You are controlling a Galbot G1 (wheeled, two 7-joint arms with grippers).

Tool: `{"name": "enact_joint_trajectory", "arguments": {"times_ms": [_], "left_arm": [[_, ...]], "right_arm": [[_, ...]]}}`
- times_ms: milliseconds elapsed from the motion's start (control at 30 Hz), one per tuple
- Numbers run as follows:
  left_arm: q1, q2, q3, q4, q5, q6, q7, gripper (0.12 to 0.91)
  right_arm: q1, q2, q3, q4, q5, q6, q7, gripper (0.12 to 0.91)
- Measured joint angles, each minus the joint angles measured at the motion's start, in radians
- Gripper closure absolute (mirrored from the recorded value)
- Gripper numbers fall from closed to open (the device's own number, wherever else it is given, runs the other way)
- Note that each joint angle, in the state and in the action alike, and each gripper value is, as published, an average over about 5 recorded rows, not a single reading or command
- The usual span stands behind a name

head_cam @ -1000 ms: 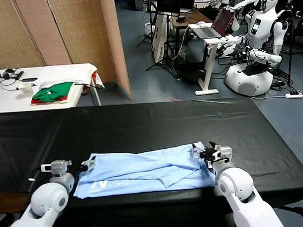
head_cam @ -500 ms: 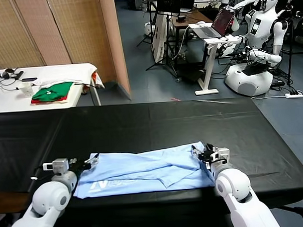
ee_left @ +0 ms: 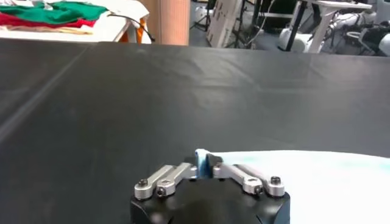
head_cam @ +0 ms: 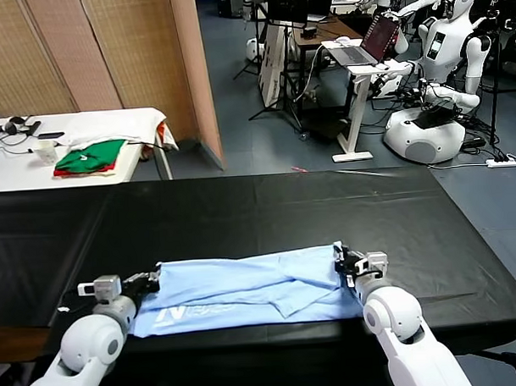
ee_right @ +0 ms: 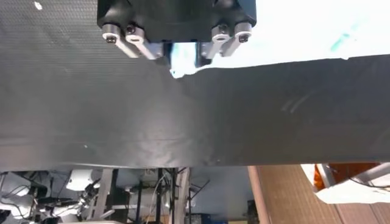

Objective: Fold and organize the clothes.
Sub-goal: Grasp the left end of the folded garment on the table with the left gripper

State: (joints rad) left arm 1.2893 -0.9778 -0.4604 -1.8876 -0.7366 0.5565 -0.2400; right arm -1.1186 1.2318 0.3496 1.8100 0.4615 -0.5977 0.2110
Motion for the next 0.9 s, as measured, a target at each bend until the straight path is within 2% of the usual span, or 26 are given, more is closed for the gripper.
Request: {"name": "enact_joint_trajectory", "arguments": {"times_ms": [400,533,600,700,900], "left_arm": [[0.009,-0.005,-0.001,-0.005,0.143,-0.062,0.007,0.885],[0.008,-0.009,0.0,0.002,0.169,-0.072,0.017,0.885],[0.007,-0.013,0.0,0.002,0.169,-0.072,0.023,0.881],[0.008,-0.018,-0.001,0.0,0.174,-0.076,0.032,0.802],[0.026,-0.009,-0.02,-0.013,0.204,-0.09,0.034,0.445]], "right_arm": [[-0.031,0.042,0.035,0.006,-0.068,0.052,0.03,0.858],[-0.033,0.047,0.042,0.009,-0.071,0.056,0.016,0.858],[-0.035,0.046,0.045,0.014,-0.071,0.056,0.002,0.831],[-0.04,0.041,0.05,0.027,-0.071,0.055,-0.015,0.697],[-0.063,0.016,0.069,0.073,-0.066,0.054,-0.029,0.319]]}}
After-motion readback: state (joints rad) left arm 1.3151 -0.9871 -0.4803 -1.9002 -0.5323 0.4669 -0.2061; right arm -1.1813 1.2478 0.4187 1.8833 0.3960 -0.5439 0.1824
